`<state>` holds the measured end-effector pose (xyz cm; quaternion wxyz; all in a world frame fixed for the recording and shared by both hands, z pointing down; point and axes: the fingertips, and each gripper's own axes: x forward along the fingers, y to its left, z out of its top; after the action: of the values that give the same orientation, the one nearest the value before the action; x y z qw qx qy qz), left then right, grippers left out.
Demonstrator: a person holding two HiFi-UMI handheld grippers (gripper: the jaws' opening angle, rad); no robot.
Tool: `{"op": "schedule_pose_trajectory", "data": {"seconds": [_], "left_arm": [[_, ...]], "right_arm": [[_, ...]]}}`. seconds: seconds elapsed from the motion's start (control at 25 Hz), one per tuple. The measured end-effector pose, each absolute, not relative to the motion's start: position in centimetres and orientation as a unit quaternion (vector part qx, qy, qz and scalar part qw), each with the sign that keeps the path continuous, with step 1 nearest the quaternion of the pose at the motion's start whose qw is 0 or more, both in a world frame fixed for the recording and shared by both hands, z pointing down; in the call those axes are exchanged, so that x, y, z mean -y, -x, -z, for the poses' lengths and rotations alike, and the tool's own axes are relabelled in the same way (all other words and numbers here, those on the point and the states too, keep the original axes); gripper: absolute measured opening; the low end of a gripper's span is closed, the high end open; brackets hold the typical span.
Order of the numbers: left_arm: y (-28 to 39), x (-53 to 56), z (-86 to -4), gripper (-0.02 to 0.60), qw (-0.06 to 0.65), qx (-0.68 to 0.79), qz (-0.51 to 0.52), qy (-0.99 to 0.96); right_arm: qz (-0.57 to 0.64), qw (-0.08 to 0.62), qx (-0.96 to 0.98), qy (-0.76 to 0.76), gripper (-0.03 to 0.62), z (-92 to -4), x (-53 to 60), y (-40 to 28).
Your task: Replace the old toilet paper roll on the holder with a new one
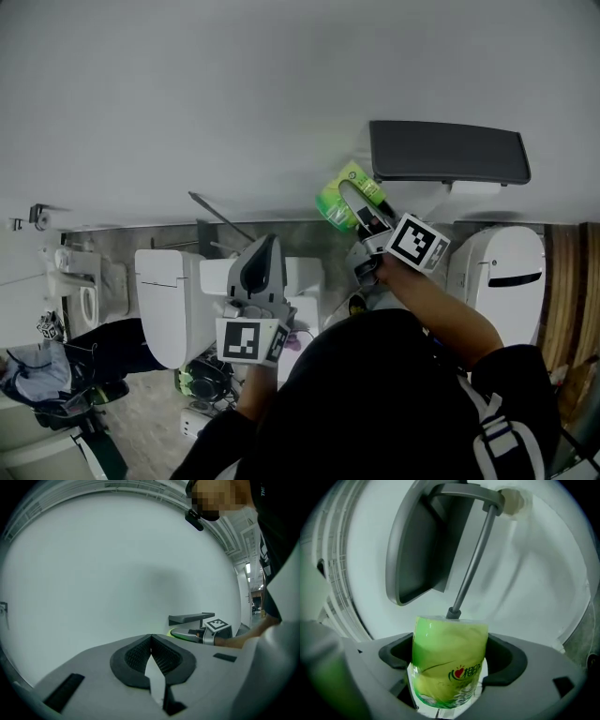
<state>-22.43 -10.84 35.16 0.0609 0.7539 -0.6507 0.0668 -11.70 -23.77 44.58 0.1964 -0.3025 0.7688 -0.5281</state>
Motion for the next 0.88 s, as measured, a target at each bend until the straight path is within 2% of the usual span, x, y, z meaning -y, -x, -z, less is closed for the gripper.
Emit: {"op": "schedule_pose_trajectory", "data": {"seconds": [0.2, 0.88], "left_arm": [[22.4, 10.8, -35.2, 0.023, 0.060, 0.646, -0.065, -0.758], [20.4, 11.5, -34.7, 0.023, 0.053, 0.624, -0.066, -0.777]], "right_arm": [[0.553, 0.231, -0.732, 0.324, 0.446, -44.8, 24.2, 10.6], [0.554, 0.277, -0.697, 0.361, 0.446, -44.0, 25.6, 6.7]]}}
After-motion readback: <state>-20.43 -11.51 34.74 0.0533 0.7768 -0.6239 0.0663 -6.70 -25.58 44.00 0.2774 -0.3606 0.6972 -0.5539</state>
